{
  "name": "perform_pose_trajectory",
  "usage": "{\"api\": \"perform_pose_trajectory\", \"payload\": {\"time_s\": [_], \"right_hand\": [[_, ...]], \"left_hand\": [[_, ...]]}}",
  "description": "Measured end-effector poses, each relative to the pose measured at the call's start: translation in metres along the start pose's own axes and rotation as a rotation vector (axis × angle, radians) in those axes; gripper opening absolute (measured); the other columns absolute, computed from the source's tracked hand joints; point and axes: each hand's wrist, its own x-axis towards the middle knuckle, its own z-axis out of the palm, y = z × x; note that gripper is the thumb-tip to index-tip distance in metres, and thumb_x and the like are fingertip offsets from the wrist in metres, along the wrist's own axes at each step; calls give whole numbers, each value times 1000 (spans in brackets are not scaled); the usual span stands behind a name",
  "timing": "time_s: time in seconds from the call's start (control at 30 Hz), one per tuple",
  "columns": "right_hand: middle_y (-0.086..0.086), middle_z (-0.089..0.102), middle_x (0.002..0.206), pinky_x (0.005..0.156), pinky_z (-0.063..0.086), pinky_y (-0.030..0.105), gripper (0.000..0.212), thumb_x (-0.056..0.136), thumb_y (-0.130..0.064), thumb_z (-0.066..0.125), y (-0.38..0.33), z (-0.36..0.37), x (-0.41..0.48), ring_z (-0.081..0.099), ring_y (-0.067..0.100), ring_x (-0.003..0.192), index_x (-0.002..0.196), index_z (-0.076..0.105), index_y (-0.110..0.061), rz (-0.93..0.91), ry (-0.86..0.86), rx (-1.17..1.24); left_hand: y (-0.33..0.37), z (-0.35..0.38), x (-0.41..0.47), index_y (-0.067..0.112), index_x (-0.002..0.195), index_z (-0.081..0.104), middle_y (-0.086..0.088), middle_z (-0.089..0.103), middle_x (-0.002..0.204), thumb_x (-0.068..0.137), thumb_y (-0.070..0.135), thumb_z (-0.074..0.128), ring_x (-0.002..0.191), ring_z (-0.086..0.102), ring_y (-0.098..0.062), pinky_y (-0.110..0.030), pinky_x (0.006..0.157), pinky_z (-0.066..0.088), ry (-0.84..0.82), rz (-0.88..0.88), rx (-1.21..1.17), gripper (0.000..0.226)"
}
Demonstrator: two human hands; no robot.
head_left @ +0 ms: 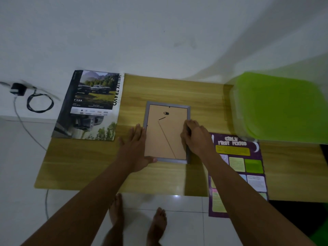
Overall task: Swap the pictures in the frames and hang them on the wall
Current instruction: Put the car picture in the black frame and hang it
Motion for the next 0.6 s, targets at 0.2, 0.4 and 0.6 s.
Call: {"api": "perform_pose_trajectory", "payload": {"time_s": [0.2, 0.4, 0.6], "right_hand": [[8, 55, 132, 85, 48, 41, 40, 97, -24, 56, -3, 7, 3, 54, 36, 105, 134, 51, -13, 14, 24, 45], [9, 54, 134, 87, 46, 41, 38, 98, -22, 53, -3, 8, 1, 51, 34, 107, 135, 50, -12, 16, 42, 74], [11, 62, 122, 85, 49, 40, 35, 97, -22, 54, -3, -2, 2, 56, 34, 105, 129, 55, -10, 6, 34, 112]], "left_hand": [[-6, 1, 8, 17, 150, -21, -1, -27, 158, 73, 77, 54, 146, -18, -27, -65, 113, 5, -55, 19, 2, 123], [-8, 3, 7, 18, 149, -22, 0, -26, 158, 73, 77, 53, 146, -20, -25, -65, 112, 4, -35, 29, -4, 122], [-7, 1, 4, 17, 148, -25, 0, -26, 157, 73, 78, 53, 146, -21, -21, -62, 114, 2, -22, 23, -25, 124]]}}
